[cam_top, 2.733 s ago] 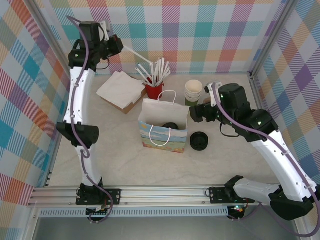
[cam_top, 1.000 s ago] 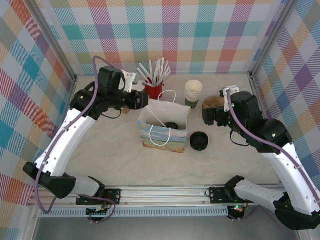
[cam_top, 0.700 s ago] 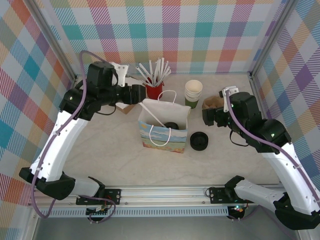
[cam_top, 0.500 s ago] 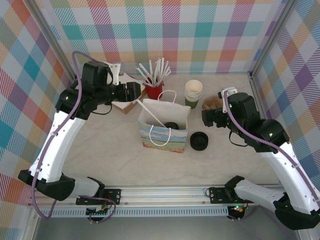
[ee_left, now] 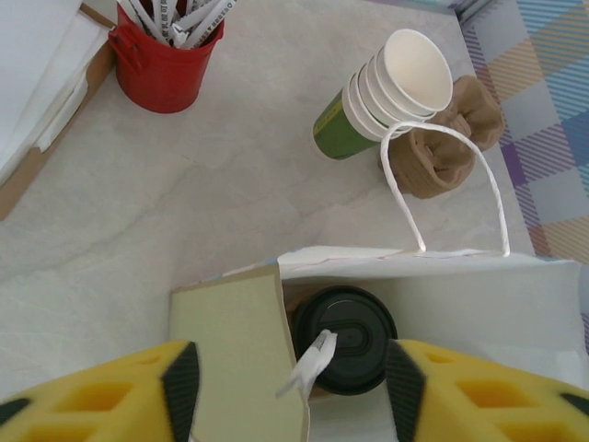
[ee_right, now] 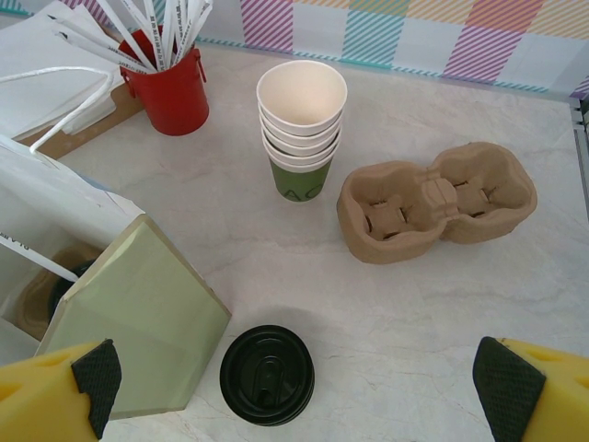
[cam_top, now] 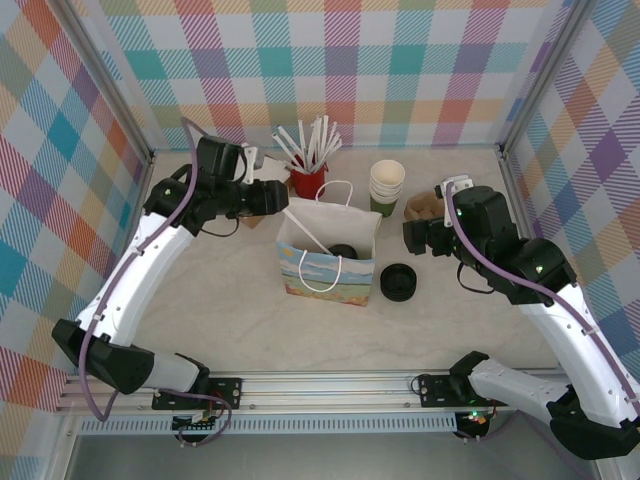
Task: Pack the takeout coffee
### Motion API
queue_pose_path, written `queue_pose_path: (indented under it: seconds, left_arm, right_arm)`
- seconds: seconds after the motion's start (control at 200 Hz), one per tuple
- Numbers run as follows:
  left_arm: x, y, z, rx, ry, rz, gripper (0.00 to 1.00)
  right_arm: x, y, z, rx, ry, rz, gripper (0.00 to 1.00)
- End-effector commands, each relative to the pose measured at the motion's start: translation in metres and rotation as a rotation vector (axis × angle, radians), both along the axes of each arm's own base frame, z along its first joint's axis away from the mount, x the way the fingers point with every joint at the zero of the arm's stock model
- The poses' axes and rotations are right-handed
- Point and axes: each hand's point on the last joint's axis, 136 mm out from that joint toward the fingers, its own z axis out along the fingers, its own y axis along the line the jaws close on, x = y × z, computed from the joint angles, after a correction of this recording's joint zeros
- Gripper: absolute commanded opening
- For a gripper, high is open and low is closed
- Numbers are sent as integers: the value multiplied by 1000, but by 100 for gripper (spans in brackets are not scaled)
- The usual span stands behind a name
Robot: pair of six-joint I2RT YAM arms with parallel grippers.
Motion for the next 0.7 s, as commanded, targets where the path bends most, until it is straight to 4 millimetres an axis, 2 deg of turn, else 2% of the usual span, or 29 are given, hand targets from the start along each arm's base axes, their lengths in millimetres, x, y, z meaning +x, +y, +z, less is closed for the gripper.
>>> queue_pose_path:
  seconds: [0.0,0.15,0.275,0.525,0.695]
  left_arm:
    - [11,-6,-1,-23,-15,-12,46]
    - [14,-6,6,-8,-44,-19,18]
    - [9,-2,24,12,-91,-34,4]
    - [-12,15,73,51,-242,-52,0]
    - [-24,23,86,146,-304,-88,0]
  right_arm:
    - [1,-3,-4,-15,1,-10,100]
    - [0,-2,-4,-16,1,-6,100]
    - [1,-3,-5,-17,2,-8,100]
    - [1,-2,-8,-16,9,-9,100]
    - [2,-1,-9,-16,11,-8,100]
